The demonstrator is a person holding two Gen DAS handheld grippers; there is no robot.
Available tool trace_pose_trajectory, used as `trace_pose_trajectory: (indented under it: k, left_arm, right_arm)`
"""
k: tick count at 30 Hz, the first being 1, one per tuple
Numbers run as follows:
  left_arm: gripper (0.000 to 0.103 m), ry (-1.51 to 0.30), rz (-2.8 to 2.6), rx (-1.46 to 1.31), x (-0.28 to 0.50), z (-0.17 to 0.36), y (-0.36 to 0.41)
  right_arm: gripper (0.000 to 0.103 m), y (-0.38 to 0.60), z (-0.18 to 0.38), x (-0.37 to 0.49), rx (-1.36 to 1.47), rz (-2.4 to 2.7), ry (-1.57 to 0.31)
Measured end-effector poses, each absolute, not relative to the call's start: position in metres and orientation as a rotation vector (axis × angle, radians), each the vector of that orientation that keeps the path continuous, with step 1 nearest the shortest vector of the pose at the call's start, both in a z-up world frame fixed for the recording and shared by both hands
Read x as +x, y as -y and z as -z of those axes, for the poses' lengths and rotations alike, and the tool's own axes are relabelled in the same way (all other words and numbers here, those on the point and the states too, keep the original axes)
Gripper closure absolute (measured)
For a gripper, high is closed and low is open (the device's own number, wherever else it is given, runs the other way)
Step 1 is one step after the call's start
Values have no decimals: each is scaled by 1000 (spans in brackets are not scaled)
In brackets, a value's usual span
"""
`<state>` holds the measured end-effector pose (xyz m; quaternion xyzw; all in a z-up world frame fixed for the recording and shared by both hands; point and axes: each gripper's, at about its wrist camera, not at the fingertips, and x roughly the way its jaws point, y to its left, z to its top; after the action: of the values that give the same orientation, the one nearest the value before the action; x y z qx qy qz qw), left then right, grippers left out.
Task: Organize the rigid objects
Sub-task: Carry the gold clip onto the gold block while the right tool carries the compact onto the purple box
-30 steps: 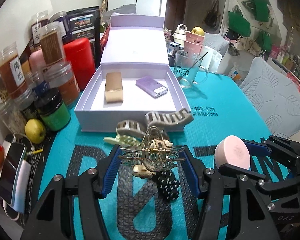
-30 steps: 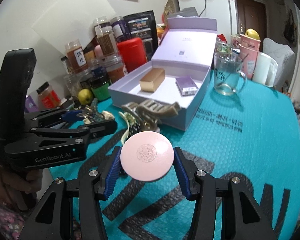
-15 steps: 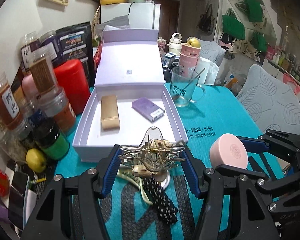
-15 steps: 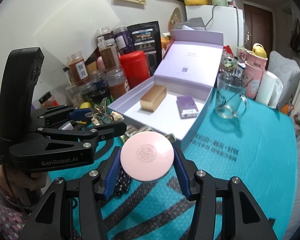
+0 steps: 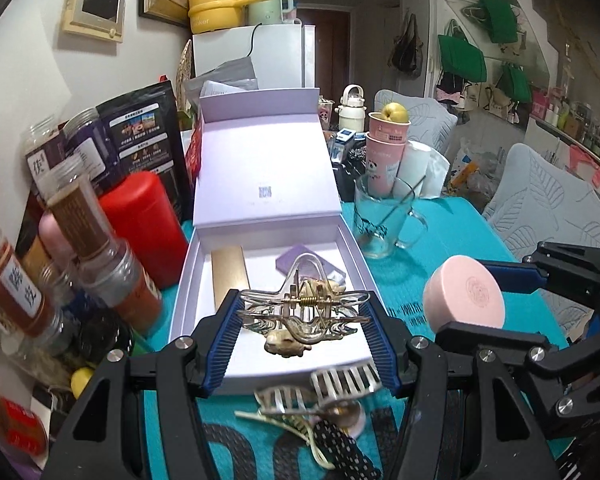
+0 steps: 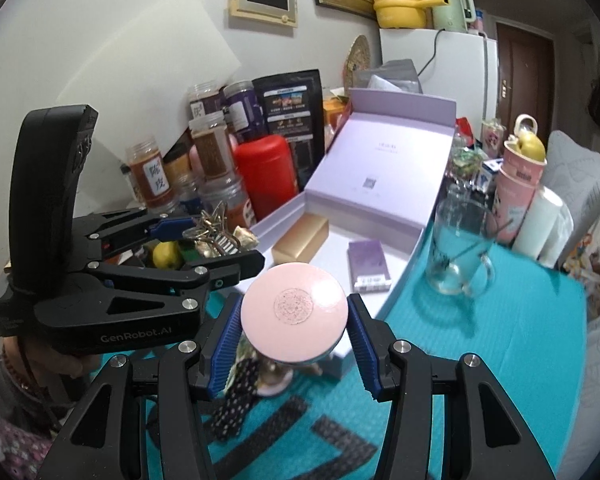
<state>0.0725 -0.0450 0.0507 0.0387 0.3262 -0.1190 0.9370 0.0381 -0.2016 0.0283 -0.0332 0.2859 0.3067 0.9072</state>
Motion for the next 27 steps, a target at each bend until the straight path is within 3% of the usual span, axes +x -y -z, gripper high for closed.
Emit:
trace_pose_trajectory:
  k: [27]
  left_arm:
    - [44,-675,172,132,184,-54,27]
  right_arm:
    - [52,191,-39,157,-95,-601,-579]
